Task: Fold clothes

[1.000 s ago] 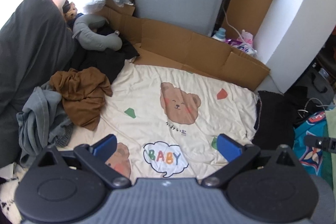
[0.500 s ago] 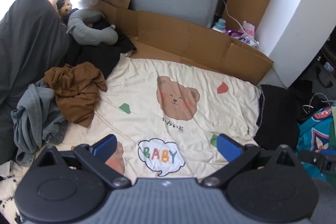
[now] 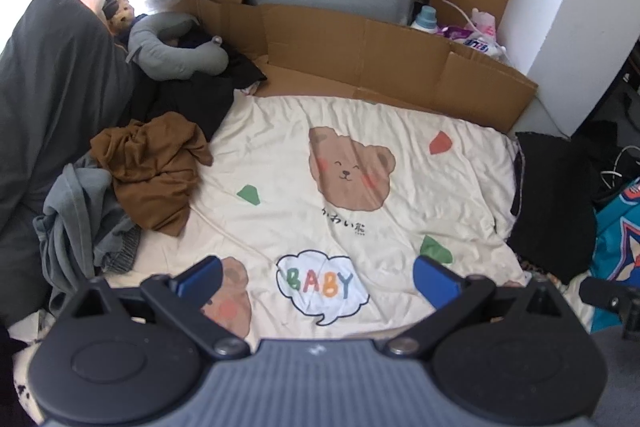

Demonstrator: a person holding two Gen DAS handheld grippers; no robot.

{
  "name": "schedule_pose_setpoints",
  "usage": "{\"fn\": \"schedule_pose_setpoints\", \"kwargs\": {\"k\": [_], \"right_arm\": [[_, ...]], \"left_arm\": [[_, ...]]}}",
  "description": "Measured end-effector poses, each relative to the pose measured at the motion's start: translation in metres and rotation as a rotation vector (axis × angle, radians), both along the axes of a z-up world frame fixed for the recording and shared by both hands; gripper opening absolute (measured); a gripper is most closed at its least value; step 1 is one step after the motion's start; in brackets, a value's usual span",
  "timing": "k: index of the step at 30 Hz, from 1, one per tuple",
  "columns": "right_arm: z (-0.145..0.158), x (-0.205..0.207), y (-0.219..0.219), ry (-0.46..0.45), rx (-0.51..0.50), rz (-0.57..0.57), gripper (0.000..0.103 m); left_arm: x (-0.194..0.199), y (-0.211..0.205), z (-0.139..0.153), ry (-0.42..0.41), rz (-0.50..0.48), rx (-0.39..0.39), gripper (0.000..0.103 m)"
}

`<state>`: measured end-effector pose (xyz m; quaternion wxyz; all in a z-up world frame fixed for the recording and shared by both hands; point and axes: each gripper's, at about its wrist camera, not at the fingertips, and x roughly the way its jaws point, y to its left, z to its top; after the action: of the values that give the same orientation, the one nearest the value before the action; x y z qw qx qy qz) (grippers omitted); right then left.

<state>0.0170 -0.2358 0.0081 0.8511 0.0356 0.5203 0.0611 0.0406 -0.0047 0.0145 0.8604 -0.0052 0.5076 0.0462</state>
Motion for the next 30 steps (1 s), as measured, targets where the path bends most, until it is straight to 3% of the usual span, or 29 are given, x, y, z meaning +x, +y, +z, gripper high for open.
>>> {"fn": "schedule_pose_setpoints", "kwargs": {"k": [8, 12, 30], "right_arm": [[-0.002, 0.003, -0.006, 0.005, 0.05, -0.019, 0.097], [-0.003, 0.003, -0.007, 0.004, 0.05, -0.026, 0.097], [-0.004, 0.003, -0.006, 0.01, 0.045, -0.032, 0.097]], "left_arm": [[0.004, -0.013, -0.002, 0.003, -0.061, 0.044, 0.101], [0.0, -0.017, 0.0, -0.021, -0.054, 0.068, 0.095], [0.003, -0.008, -0.002, 0.012, -0.023, 0.033, 0.096]]}}
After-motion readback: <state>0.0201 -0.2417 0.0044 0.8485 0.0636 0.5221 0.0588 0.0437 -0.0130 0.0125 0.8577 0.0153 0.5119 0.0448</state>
